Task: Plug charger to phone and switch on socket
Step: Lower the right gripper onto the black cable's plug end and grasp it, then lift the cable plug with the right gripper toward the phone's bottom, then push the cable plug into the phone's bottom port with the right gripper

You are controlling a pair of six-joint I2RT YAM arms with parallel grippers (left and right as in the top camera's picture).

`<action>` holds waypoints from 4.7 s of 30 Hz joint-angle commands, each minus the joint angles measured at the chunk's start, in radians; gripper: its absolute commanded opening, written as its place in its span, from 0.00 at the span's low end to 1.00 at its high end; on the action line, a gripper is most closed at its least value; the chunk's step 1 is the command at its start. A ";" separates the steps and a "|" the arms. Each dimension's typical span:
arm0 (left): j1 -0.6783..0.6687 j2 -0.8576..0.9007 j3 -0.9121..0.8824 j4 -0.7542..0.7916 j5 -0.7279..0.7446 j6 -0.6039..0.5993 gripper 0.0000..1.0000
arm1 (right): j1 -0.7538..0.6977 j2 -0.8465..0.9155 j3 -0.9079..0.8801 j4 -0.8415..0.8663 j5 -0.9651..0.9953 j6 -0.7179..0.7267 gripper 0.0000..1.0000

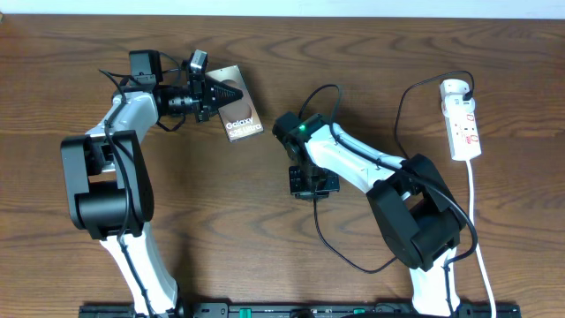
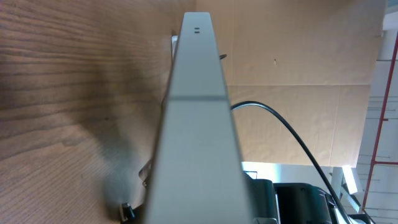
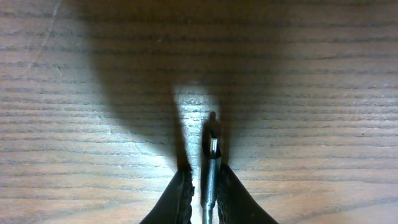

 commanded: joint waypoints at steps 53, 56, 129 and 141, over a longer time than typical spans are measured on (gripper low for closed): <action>0.082 -0.011 0.004 0.004 0.059 -0.037 0.07 | -0.286 -0.082 0.327 -0.066 -0.957 -0.711 0.01; 0.086 -0.011 0.005 0.006 0.058 -0.064 0.07 | -0.323 -0.082 0.330 -0.058 -1.131 -0.798 0.01; 0.049 -0.014 0.007 1.024 0.058 -0.883 0.07 | -0.224 0.181 0.328 0.849 -1.458 -0.165 0.01; 0.049 -0.015 0.008 1.037 0.058 -0.917 0.07 | -0.224 0.181 0.328 0.848 -1.446 -0.165 0.01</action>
